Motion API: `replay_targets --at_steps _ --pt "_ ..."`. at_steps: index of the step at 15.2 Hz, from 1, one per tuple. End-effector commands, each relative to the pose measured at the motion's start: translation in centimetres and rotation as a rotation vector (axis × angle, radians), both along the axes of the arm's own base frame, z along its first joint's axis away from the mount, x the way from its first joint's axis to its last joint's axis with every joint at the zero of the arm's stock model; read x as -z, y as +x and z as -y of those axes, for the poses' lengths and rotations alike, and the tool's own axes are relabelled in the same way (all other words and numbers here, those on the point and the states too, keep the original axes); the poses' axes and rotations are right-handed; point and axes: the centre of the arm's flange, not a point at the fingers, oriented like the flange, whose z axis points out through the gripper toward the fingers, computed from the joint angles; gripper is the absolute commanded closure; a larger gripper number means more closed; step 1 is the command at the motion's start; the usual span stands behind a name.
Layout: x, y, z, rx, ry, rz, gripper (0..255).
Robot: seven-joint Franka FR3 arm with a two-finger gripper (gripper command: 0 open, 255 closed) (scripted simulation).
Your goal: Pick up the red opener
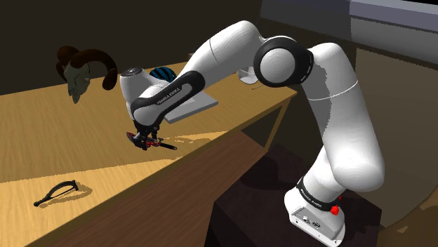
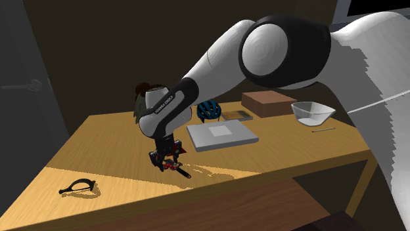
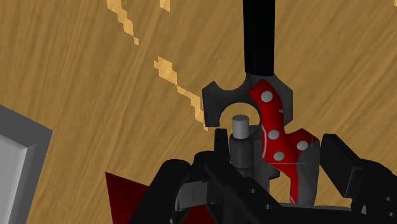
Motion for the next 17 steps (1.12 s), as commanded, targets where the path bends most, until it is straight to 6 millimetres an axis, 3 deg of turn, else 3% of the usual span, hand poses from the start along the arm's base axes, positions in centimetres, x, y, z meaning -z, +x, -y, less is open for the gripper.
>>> replay_targets --at_steps 1,15,17 --pt "-0.3 0.0 0.1 0.002 -0.002 -0.003 255" --pt "-7.7 -0.1 0.1 0.002 -0.002 -0.003 255" --pt "-7.8 0.0 0.1 0.002 -0.002 -0.003 255"
